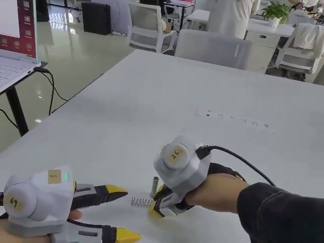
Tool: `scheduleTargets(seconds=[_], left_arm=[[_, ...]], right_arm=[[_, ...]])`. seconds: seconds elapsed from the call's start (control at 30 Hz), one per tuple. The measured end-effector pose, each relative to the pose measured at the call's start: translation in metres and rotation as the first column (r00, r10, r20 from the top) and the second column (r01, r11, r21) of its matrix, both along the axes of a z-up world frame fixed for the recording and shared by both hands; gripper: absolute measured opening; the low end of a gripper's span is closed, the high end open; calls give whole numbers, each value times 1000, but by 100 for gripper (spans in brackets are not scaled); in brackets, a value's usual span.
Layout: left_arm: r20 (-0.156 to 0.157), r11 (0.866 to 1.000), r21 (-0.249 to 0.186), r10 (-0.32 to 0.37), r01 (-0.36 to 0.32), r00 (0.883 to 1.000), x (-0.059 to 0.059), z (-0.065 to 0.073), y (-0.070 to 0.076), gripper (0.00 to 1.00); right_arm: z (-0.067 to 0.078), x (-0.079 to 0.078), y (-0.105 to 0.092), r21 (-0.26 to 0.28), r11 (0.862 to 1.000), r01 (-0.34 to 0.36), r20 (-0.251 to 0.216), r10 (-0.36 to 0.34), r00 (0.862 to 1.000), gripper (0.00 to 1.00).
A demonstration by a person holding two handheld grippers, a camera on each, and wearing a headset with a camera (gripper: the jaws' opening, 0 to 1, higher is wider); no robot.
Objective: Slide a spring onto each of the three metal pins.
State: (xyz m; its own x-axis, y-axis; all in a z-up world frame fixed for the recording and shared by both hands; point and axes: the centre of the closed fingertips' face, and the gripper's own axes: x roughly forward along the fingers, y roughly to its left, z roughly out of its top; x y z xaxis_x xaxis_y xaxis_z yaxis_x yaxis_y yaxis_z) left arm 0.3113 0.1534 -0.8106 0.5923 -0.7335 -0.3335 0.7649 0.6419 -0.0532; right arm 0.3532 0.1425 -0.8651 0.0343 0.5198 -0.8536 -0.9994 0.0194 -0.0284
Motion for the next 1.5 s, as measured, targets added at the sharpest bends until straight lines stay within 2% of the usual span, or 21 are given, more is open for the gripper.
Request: scheduleTargets(seconds=[0.17,0.4,0.5,0.6,0.67,0.87,1.03,1.33,1.5], left_arm=[[1,1000,0,3,-3,1000,-1,0,0,49],[1,1000,3,2,-2,1000,-2,0,1,48],[1,1000,6,-3,3,1000,-2,-1,-1,48],[4,1000,4,-7,7,1000,-2,0,-3,48],[6,1000,4,-12,12,1000,-2,1,-4,48],[4,1000,10,-26,26,1000,-3,0,-8,46],[9,999,9,-39,39,999,-3,1,-13,43],[20,998,14,-69,69,997,-7,4,-18,33],[36,996,22,-93,92,995,-11,7,-23,20]], right_arm=[[-2,-1,1,-4,1000,-15,9,15,1000,9],[2,-6,-3,-14,1000,-22,8,23,1000,8],[8,-10,-4,-16,999,-32,10,33,999,8],[14,-17,-7,-25,999,-37,-16,37,999,8],[19,-19,-11,-35,998,-56,4,56,998,8],[32,-24,-21,-47,996,-73,7,73,997,8],[45,-34,-26,-62,993,-105,3,105,994,8],[62,-49,-26,-88,982,-167,-8,167,986,8],[66,-55,-23,-96,977,-188,-5,189,982,8]])
